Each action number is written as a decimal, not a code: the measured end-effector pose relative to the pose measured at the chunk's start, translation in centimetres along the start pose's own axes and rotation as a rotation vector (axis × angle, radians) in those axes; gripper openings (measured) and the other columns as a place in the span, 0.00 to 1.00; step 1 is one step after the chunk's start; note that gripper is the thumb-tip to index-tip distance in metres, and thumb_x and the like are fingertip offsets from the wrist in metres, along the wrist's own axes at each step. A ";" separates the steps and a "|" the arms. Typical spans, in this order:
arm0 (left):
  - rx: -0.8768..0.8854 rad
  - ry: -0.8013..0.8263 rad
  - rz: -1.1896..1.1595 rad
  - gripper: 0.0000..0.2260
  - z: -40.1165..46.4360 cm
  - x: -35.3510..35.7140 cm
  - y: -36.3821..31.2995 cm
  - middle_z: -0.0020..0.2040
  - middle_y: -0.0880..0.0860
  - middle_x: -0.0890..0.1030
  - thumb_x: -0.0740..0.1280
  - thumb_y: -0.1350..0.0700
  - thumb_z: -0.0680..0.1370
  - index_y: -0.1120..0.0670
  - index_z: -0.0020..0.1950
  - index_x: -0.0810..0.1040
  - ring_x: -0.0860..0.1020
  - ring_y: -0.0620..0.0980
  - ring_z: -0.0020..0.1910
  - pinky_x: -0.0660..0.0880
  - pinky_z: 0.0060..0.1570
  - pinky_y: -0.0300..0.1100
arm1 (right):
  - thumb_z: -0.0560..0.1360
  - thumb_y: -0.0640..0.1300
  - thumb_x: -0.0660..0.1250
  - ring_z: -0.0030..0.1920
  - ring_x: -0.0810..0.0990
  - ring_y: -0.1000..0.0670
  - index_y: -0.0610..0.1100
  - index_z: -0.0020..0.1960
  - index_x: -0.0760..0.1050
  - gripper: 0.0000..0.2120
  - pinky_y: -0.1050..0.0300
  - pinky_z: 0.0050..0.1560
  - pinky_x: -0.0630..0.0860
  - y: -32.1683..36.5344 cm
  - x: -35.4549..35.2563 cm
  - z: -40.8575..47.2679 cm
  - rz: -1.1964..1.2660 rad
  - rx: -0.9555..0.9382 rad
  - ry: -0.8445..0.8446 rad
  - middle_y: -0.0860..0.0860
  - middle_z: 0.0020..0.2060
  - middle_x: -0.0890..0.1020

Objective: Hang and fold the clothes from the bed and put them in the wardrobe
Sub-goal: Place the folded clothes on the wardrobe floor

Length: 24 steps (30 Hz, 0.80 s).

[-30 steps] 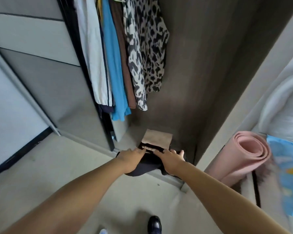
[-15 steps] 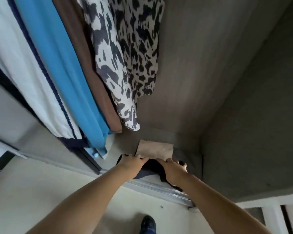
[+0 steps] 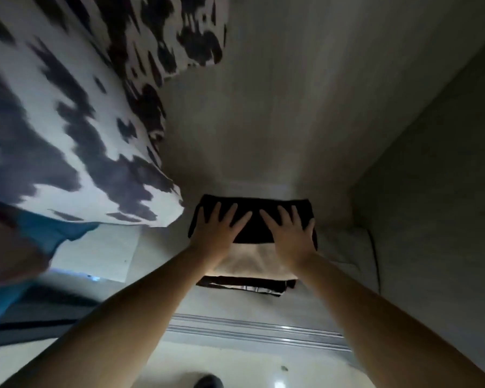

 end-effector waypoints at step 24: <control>0.115 0.270 -0.036 0.31 -8.1 -4.0 -2.5 0.67 0.58 0.68 0.62 0.60 0.76 0.53 0.77 0.54 0.67 0.58 0.67 0.59 0.68 0.56 | 0.81 0.44 0.58 0.58 0.78 0.46 0.49 0.79 0.45 0.32 0.58 0.49 0.74 -2.6 -1.2 -10.8 0.282 -0.001 0.284 0.44 0.67 0.72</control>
Point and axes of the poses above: each hand's wrist, its own z-axis towards the middle knuckle, its own x-axis out of the palm, y = z × x, the point moved 6 cm from there along z, towards the middle knuckle
